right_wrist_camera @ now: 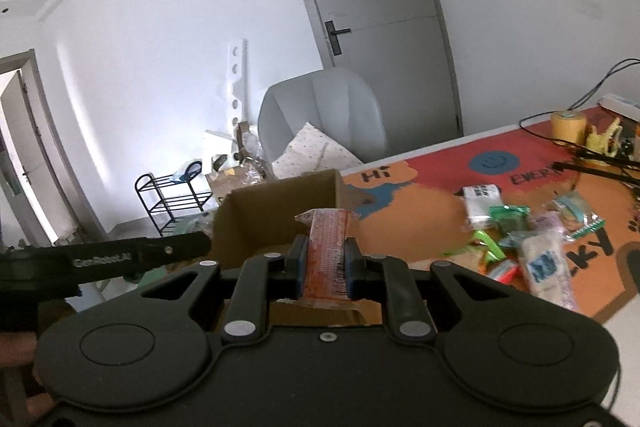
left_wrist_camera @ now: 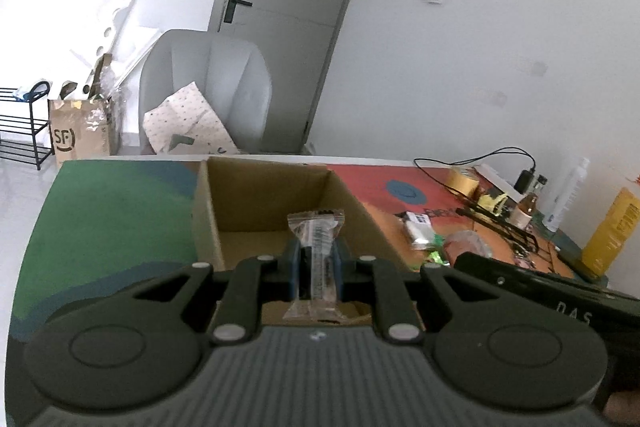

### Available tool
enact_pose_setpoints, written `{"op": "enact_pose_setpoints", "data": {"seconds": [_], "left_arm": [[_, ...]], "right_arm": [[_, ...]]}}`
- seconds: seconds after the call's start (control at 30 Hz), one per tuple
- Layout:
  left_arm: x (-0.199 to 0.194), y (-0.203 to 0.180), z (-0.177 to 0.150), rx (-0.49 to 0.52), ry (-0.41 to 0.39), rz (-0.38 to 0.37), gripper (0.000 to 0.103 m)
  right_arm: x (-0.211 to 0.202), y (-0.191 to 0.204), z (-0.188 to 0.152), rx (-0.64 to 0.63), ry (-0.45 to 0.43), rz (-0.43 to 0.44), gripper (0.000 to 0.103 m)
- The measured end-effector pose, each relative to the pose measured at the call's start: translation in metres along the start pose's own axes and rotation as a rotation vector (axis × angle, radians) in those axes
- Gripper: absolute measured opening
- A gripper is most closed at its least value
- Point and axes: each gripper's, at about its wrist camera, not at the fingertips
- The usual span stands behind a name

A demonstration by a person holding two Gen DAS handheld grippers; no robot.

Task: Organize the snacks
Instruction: 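Carry both packets over the cardboard box and open both tools to drop them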

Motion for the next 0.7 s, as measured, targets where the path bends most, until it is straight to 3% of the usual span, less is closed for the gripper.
{"op": "enact_pose_setpoints", "data": {"seconds": [0.17, 0.27, 0.4, 0.6, 0.67, 0.7], "left_arm": [[0.017, 0.012, 0.003, -0.02, 0.014, 0.012, 0.018], [0.02, 0.015, 0.005, -0.018, 0.016, 0.043, 0.024], [0.013, 0.017, 0.003, -0.024, 0.014, 0.047, 0.045], [0.001, 0.019, 0.003, -0.052, 0.0, 0.057, 0.067], [-0.001, 0.02, 0.003, -0.059, -0.004, 0.063, 0.073], [-0.001, 0.02, 0.003, -0.063, -0.005, 0.066, 0.077]], "right_arm": [[0.016, 0.007, 0.002, 0.006, 0.014, 0.013, 0.017], [0.026, 0.01, 0.004, 0.013, 0.019, 0.022, 0.017], [0.036, 0.015, 0.007, 0.012, 0.028, 0.035, 0.017], [0.046, 0.018, 0.015, 0.038, 0.021, 0.068, 0.017], [0.05, 0.018, 0.017, 0.051, 0.015, 0.103, 0.021], [0.052, 0.018, 0.018, 0.054, 0.011, 0.107, 0.028]]}}
Point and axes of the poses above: each gripper's, at about its wrist camera, not at the fingertips, and x roughly the way its jaws point, y to its left, z to its top, and after that the axes turned 8 degrees about x, right-handed
